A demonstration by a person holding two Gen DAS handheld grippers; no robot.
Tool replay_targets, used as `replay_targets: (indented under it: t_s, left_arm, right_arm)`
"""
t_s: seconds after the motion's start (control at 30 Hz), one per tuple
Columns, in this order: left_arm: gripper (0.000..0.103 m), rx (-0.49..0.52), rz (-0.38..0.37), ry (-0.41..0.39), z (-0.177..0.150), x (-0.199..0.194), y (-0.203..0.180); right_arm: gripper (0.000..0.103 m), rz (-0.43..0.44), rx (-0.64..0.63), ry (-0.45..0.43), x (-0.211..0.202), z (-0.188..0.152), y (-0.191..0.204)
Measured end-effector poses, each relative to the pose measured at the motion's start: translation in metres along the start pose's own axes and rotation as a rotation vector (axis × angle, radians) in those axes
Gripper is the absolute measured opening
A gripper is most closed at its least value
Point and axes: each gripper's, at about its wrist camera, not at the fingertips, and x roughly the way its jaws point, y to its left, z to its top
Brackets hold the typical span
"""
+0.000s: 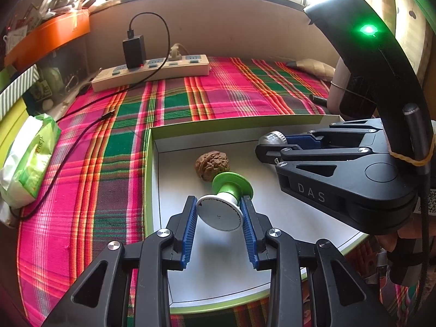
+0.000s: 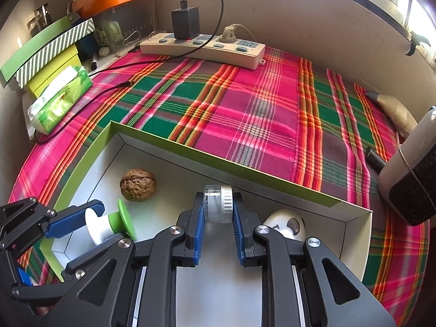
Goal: Organize objects
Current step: 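Open the right gripper to drop the white cap into the box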
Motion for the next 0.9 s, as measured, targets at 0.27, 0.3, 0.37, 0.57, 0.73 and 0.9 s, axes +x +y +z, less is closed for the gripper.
replay_targets:
  t_s: [0.27, 0.3, 0.37, 0.57, 0.73, 0.9]
  left_arm:
    - [0.03, -0.001, -0.004, 0.0, -0.001, 0.0, 0.001]
    - [0.03, -0.001, -0.003, 0.001, -0.001, 0.0, 0.001]
    - [0.03, -0.002, -0.005, 0.0, -0.001, -0.001, 0.001]
    - [0.031, -0.003, 0.0, 0.001, -0.001, -0.002, 0.001]
    - [0.032, -0.007, 0.001, -0.002, -0.001, -0.005, 0.002]
    - [0.034, -0.019, 0.001, -0.008, -0.002, -0.01, 0.005]
  right_arm:
    - [0.03, -0.003, 0.006, -0.002, -0.001, -0.001, -0.001]
    - [0.032, -0.005, 0.008, -0.004, -0.001, -0.002, -0.001]
    - [0.036, -0.003, 0.014, -0.008, -0.002, -0.002, -0.002]
    - [0.037, -0.002, 0.024, -0.019, -0.006, -0.002, -0.004]
    - [0.037, 0.0, 0.032, -0.024, -0.01, -0.003, -0.005]
    - [0.037, -0.001, 0.039, -0.033, -0.014, -0.005, -0.005]
